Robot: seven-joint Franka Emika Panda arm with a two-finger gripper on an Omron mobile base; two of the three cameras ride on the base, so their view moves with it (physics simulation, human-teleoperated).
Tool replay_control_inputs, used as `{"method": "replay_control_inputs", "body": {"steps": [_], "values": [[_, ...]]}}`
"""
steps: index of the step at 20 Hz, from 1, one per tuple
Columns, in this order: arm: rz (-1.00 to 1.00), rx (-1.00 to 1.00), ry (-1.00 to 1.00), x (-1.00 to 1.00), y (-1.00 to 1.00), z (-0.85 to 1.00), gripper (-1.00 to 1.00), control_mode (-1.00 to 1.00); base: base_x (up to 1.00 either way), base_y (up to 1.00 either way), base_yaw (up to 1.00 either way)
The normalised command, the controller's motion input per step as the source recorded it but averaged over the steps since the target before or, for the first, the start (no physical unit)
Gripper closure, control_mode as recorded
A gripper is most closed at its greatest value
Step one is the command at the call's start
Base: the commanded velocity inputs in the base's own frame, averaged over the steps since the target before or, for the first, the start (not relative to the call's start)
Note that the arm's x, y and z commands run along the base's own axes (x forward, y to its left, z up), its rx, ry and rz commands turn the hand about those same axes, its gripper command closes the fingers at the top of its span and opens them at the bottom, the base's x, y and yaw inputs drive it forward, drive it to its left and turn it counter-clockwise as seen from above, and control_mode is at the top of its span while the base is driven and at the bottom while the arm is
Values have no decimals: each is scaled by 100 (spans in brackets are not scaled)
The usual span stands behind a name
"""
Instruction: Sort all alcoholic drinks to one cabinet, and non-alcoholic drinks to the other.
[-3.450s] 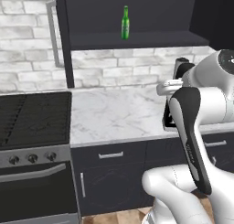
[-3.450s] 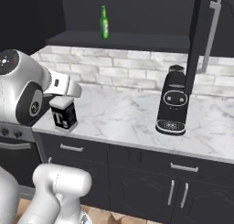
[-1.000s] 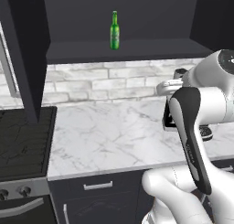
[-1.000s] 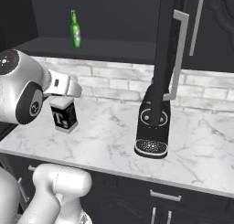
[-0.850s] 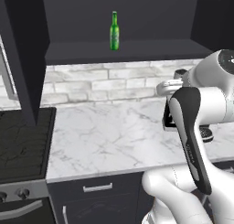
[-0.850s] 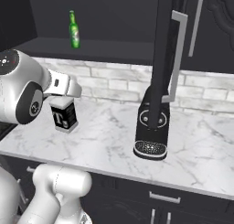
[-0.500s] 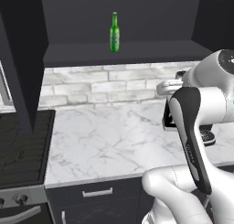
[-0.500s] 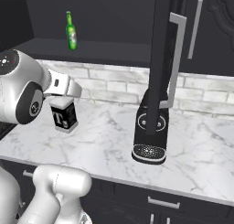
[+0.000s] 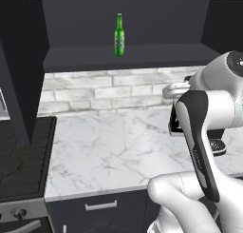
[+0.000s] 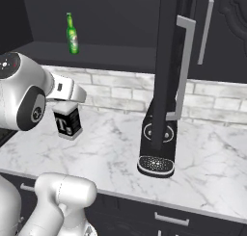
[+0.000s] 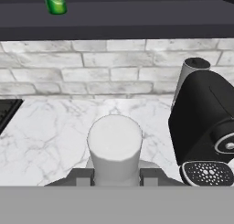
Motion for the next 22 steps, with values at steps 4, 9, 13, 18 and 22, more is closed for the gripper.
{"method": "replay_control_inputs", "body": {"steps": [4,9,13,18,22], "values": [[0,0,0,0,0,0,100,100,27,-14,0],[0,0,0,0,0,0,100,100,18,-9,0],[0,0,0,0,0,0,100,100,16,-11,0],[0,0,-1,0,-1,0,100,-100,6,-6,0],[0,0,-6,0,-5,9,100,-100,0,0,0]]}}
